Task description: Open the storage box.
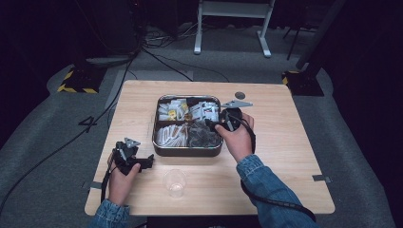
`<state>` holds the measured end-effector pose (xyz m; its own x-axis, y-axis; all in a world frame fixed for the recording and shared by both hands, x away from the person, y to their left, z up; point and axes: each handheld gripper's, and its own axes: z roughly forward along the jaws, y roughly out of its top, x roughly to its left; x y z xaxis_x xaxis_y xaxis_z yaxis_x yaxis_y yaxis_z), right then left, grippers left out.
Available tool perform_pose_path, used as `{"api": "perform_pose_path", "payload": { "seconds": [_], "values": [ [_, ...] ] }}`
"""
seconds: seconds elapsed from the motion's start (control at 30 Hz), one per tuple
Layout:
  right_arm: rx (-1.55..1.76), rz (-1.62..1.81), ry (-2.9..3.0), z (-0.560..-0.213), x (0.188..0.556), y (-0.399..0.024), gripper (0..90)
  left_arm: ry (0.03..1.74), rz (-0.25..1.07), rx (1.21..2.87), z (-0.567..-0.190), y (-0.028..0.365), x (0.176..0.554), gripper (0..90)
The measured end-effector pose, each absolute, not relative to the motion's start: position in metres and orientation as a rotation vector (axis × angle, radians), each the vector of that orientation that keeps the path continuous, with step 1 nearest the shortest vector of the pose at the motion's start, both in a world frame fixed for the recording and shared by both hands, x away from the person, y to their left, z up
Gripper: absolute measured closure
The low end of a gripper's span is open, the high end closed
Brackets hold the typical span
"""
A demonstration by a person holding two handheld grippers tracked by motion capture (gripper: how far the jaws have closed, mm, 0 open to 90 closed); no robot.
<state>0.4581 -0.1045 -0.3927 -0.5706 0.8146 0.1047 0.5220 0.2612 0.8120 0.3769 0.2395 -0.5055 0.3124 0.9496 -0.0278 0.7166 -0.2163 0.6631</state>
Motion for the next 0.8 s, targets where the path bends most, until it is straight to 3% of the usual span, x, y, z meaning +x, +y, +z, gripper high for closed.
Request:
{"api": "perform_pose_path", "payload": {
  "seconds": [0.8],
  "values": [
    [1.208,1.183,2.268,-0.423,0.493,-0.032,38.7,1.467,0.522,2.010,-0.505,0.240,0.377,0.3]
  ]
}}
